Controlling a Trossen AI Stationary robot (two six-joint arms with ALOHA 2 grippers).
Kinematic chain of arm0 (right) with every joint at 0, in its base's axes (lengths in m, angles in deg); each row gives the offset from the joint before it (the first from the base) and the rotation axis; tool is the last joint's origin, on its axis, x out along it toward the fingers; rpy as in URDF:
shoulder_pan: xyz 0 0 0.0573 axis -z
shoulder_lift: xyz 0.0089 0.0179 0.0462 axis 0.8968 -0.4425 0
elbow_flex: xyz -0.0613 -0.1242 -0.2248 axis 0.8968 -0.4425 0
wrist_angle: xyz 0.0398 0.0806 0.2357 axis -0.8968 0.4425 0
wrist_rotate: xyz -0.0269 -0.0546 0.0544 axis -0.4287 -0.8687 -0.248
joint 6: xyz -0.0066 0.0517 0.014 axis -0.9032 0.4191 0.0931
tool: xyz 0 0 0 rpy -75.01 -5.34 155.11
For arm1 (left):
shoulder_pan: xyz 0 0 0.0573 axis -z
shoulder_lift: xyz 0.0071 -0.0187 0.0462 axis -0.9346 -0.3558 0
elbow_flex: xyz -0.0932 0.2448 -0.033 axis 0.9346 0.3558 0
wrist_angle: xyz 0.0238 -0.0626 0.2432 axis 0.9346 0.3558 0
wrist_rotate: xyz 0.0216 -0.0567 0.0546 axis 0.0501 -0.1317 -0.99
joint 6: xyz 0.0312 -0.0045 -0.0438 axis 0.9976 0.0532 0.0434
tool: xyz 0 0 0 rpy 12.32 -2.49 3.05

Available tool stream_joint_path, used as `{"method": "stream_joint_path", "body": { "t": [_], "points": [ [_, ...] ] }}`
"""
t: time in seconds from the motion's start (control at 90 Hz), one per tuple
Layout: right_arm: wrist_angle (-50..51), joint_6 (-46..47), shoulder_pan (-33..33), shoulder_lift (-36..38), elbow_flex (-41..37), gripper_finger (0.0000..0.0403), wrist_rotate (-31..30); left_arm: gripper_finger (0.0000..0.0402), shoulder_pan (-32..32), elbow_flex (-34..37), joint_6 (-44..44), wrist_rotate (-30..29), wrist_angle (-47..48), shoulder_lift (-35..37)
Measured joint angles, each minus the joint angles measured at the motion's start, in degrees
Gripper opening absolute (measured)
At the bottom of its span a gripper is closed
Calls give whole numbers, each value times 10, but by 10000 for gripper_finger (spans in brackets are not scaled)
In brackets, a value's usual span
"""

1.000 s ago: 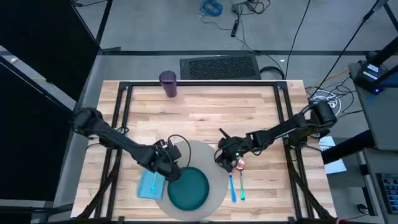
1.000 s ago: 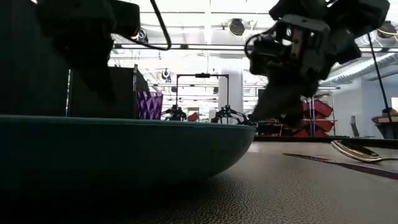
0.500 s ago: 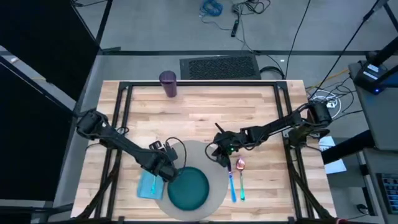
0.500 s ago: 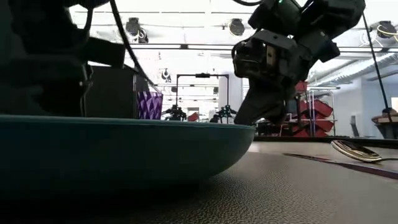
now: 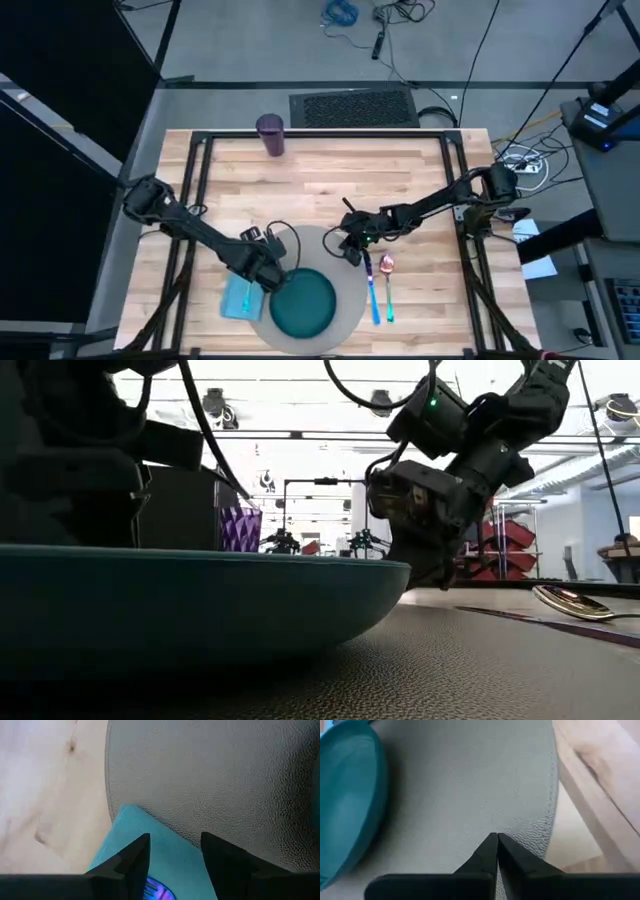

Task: Set table place
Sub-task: Adjust the gray placemat

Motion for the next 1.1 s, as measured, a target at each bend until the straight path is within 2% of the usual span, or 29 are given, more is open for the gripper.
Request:
{"method": "stream_joint_path", "body": {
  "t": [0.422, 0.656, 0.889, 1.1],
  "points": [
    [19, -5, -3, 1, 1, 0, -1, 162, -5, 0, -10, 19, 4, -1],
    [19, -6, -6, 1, 1, 0, -4, 162, -16, -3, 5, 47, -3, -34],
    [19, -6, -6, 1, 1, 0, -2, 162, -16, -2, -12, 15, 24, -35],
    [20, -6, -6, 1, 1, 0, -1, 162, -19, -1, -26, 20, 59, -35]
  ]
}}
